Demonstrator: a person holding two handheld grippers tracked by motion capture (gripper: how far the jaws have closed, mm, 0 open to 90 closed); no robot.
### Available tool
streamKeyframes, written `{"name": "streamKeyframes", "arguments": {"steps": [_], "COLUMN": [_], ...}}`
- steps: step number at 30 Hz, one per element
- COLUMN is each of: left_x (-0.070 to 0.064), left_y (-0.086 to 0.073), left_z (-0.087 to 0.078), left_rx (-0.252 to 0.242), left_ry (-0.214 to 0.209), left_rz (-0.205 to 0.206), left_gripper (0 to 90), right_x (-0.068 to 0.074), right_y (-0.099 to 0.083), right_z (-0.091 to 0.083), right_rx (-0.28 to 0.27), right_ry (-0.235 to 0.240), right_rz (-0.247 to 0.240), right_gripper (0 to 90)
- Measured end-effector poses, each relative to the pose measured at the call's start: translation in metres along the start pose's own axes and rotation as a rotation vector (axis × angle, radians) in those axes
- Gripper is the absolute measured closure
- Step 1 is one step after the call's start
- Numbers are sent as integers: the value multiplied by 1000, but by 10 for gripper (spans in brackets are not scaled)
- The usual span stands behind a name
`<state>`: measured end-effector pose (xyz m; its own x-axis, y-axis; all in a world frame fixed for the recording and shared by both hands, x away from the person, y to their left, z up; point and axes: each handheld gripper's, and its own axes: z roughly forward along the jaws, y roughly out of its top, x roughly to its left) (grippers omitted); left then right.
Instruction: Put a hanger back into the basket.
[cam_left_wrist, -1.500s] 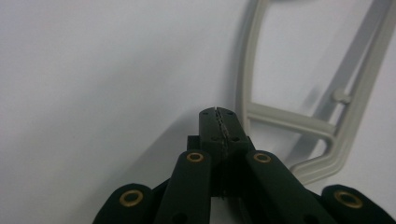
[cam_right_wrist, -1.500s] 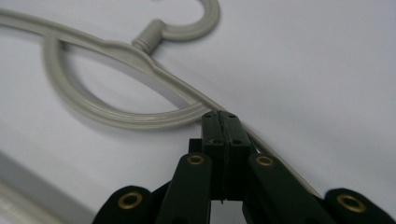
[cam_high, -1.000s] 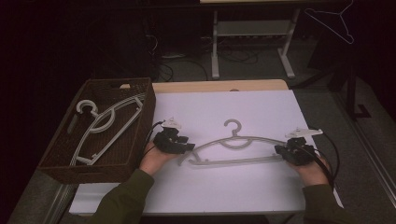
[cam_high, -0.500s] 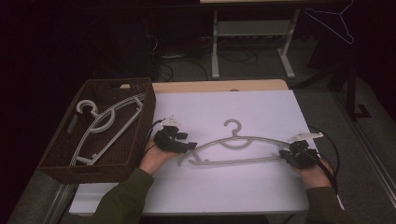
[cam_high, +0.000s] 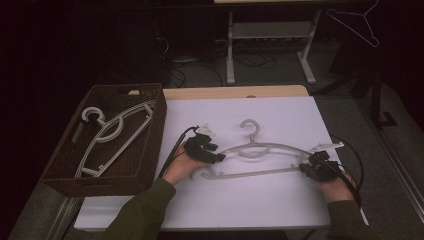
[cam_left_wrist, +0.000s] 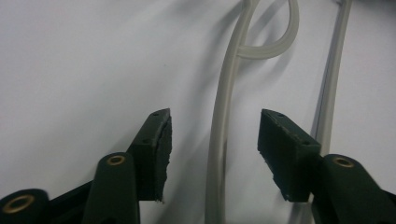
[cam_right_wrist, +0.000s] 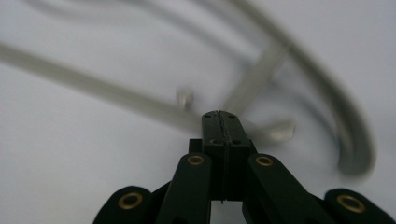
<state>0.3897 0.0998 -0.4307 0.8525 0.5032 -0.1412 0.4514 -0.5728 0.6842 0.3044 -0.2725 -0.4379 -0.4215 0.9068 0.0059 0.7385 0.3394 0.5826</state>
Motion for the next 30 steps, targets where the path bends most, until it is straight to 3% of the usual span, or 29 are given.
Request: {"name": "streamKeyframes", "arguments": {"steps": [6,10,12,13,17,18,19,27,30], "left_x": [-1,1,1,2,5,6,6,6,8], "left_y": [14,21,23,25,27,27,27,27,27], "left_z": [22,25,24,22,20,18,19,25,27], "left_rx": [60,43,21,30,0,13,4,31,40], "left_ry": [-3,5,6,8,5,9,11,15,20], "left_rz": [54,46,32,47,14,26,12,22,21], "left_gripper": [561,541,524,512,483,479,479,478,482], "right_x": [0,1,1,1,-2,-3,-5,-4,-3], "right_y": [-1,0,1,3,10,11,12,8,9], "right_z": [1,0,-4,-7,-12,-11,-8,6,8], "right_rx": [4,3,-24,-41,-92,-92,-90,-10,-9], "right_ry": [2,9,15,12,-4,-9,-10,-19,-22], "right_rz": [25,18,13,12,20,26,24,15,6], "right_gripper": [900,900,900,900,900,900,900,900,900]}}
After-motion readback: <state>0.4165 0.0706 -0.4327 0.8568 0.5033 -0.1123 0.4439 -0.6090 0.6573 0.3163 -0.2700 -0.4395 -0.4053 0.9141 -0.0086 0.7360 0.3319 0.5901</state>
